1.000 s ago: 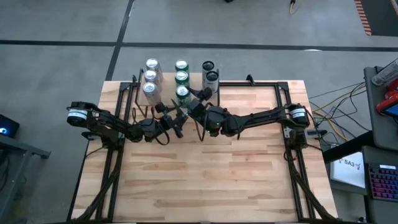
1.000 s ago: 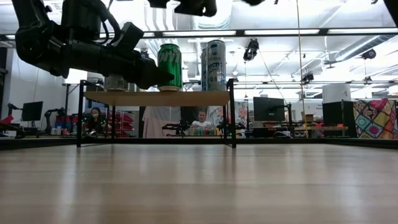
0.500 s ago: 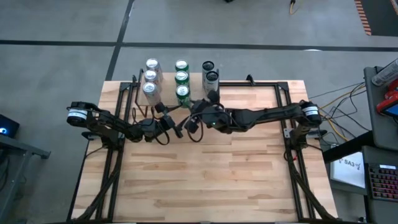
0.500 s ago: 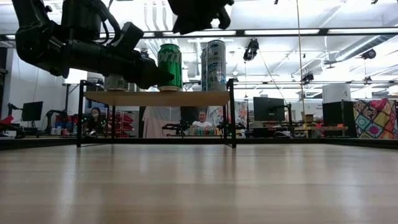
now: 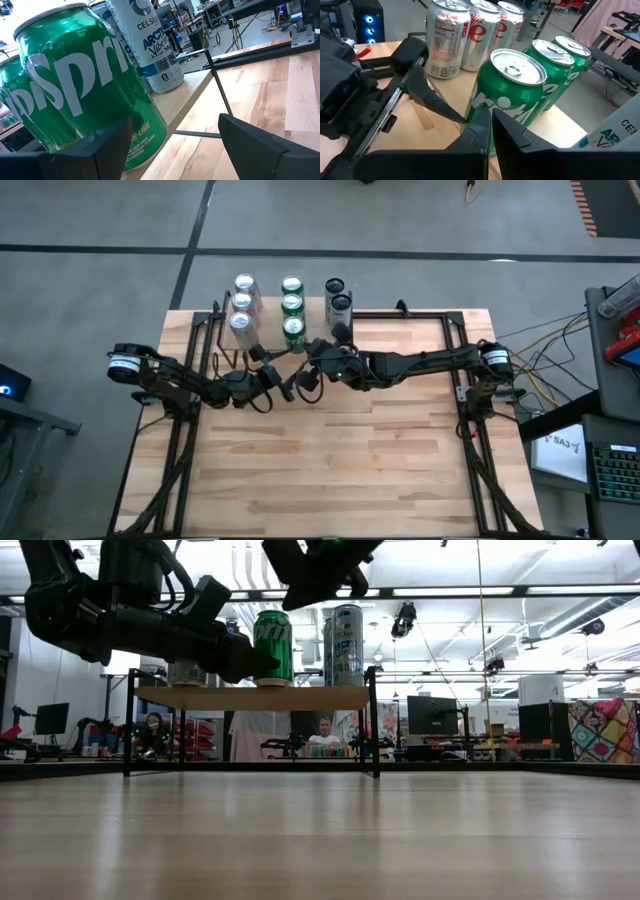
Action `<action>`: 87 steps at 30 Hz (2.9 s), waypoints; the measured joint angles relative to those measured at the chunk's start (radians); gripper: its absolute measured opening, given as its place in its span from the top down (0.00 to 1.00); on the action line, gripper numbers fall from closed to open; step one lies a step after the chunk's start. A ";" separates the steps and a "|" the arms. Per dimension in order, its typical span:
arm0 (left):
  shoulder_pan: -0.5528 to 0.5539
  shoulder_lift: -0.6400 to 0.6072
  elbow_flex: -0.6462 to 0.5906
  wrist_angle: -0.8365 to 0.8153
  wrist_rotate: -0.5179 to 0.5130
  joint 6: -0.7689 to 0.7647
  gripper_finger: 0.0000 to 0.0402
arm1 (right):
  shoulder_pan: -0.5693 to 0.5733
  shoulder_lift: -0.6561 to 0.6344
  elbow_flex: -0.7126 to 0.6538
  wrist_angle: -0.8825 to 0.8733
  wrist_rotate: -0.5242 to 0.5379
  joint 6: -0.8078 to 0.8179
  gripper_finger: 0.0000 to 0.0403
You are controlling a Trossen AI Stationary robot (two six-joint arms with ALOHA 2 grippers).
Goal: Place canned beverage on shelf
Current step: Put the green soda can aligned with the other green soda cans on the shelf, then adjust the soda cans on the shelf
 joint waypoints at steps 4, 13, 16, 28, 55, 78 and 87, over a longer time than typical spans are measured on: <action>0.000 0.000 0.000 0.000 0.000 0.000 0.31 | -0.011 0.000 -0.015 -0.005 -0.004 -0.002 0.98; 0.000 0.000 0.000 0.000 0.000 0.000 0.31 | -0.033 0.000 -0.066 0.013 -0.046 0.015 0.98; 0.000 0.000 0.000 0.000 0.000 0.000 0.31 | -0.036 0.000 -0.080 0.048 -0.052 0.009 0.98; 0.000 0.000 0.000 0.000 0.001 0.000 0.31 | -0.047 0.075 -0.092 0.230 -0.072 -0.094 0.98; -0.002 0.000 0.000 0.020 0.000 -0.004 0.31 | -0.096 0.081 -0.087 0.271 -0.132 -0.090 0.98; -0.037 0.000 0.000 0.023 -0.053 -0.008 0.31 | -0.001 -0.041 -0.035 0.131 -0.120 -0.035 0.98; -0.156 -0.044 0.002 0.043 -0.158 0.010 0.31 | -0.017 -0.206 0.053 -0.142 -0.138 0.018 0.98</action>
